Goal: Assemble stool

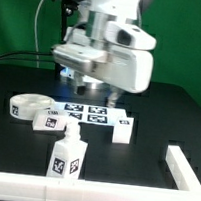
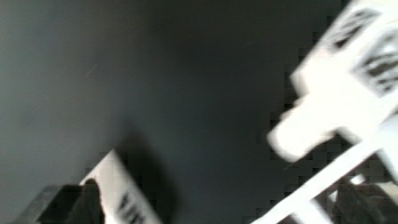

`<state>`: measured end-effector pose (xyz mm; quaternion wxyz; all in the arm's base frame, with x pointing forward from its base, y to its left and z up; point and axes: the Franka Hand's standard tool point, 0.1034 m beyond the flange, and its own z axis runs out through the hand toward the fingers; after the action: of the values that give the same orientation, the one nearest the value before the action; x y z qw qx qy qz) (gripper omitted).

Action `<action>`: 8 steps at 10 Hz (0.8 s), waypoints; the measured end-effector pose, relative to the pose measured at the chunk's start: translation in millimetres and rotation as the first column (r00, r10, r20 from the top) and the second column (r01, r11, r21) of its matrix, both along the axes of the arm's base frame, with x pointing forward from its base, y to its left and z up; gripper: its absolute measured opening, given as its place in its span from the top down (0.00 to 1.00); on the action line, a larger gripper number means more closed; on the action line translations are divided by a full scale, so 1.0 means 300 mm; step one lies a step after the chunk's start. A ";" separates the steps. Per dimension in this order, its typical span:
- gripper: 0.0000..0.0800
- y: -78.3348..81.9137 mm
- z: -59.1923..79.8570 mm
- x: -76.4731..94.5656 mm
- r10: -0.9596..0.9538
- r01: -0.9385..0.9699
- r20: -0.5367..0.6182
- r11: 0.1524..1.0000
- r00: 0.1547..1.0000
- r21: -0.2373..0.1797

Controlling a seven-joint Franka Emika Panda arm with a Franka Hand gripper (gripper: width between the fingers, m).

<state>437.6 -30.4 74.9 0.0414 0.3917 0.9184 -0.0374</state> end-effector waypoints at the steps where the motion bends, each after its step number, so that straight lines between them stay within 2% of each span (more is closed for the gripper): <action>1: 0.19 -0.031 -0.002 -0.003 -0.076 0.076 -0.011 0.997 0.997 -0.010; 4: 0.19 -0.018 -0.004 -0.003 -0.268 0.268 0.010 0.963 0.963 0.001; 5: 0.19 -0.044 -0.009 -0.005 -0.309 0.309 0.010 0.951 0.951 0.005; 7: 0.19 -0.212 -0.011 -0.016 -0.528 0.528 0.009 0.849 0.849 0.027; 8: 0.19 -0.252 -0.004 -0.022 -0.624 0.623 0.005 0.781 0.782 0.043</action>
Offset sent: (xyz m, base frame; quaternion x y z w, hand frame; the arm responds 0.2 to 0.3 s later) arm 0.0000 0.0000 0.0000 0.0000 0.0000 0.1296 0.9916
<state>430.9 -105.9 73.8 0.0280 0.6741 0.7376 -0.0275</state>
